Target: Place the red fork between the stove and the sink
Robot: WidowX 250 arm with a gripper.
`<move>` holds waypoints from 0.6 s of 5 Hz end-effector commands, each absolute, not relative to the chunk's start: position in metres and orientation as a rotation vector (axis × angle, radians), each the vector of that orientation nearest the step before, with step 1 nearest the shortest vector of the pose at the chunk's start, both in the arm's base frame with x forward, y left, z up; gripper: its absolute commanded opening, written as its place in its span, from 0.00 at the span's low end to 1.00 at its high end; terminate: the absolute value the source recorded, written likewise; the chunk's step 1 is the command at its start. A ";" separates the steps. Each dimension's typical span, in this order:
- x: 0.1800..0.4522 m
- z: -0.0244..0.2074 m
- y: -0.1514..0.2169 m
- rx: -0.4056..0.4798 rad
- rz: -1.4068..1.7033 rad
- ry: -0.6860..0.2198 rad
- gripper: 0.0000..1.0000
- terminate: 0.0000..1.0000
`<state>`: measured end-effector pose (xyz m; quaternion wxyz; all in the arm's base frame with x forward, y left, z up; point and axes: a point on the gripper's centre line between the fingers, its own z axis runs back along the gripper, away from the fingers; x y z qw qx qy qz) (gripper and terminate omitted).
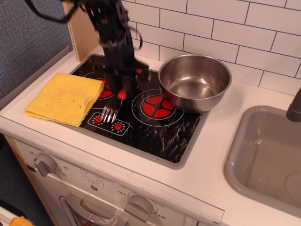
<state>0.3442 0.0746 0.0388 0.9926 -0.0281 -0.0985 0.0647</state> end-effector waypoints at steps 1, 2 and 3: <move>0.340 0.095 0.063 -0.043 0.123 -0.336 0.00 0.00; 0.332 0.102 0.038 -0.081 0.080 -0.366 0.00 0.00; 0.324 0.102 0.007 -0.116 0.048 -0.390 0.00 0.00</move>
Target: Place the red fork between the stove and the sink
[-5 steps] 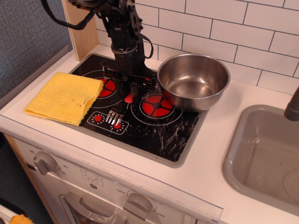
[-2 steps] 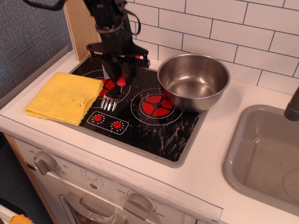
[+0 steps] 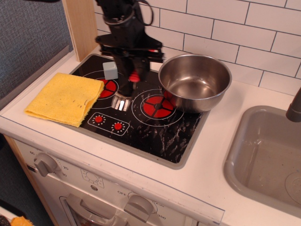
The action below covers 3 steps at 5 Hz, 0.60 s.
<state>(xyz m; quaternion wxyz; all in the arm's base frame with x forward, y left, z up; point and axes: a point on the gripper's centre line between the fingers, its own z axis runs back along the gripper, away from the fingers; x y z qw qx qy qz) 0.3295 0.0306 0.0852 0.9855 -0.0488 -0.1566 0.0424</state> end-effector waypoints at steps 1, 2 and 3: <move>0.314 0.100 -0.018 -0.153 0.059 -0.403 0.00 0.00; 0.297 0.091 -0.042 -0.181 0.031 -0.391 0.00 0.00; 0.284 0.083 -0.059 -0.178 -0.047 -0.384 0.00 0.00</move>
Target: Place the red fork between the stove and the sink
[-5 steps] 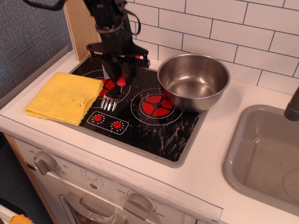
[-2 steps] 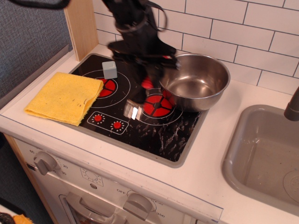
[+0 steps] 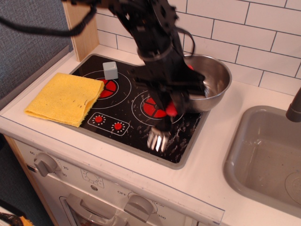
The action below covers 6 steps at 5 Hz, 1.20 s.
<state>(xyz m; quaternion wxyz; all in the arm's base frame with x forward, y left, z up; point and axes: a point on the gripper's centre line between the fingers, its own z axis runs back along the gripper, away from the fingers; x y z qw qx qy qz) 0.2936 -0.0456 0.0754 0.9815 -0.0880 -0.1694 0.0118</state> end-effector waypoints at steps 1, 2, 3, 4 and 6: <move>0.282 0.075 -0.069 -0.206 -0.079 -0.389 0.00 0.00; 0.288 0.055 -0.073 -0.226 -0.070 -0.354 0.00 0.00; 0.297 0.036 -0.075 -0.220 -0.067 -0.316 0.00 0.00; 0.306 0.029 -0.073 -0.204 -0.055 -0.312 0.00 0.00; 0.311 0.027 -0.074 -0.181 -0.072 -0.280 1.00 0.00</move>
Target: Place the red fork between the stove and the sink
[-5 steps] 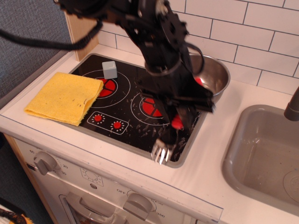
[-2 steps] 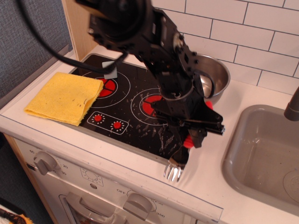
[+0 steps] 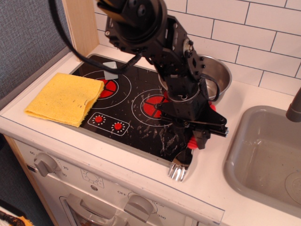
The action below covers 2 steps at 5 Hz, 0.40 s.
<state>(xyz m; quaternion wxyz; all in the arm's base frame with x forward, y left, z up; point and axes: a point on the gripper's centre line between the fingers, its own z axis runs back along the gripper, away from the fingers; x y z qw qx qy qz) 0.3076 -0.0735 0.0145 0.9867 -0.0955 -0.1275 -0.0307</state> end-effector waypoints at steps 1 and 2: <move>0.314 0.035 -0.071 -0.169 -0.075 -0.302 1.00 0.00; 0.315 0.041 -0.065 -0.171 -0.060 -0.313 1.00 0.00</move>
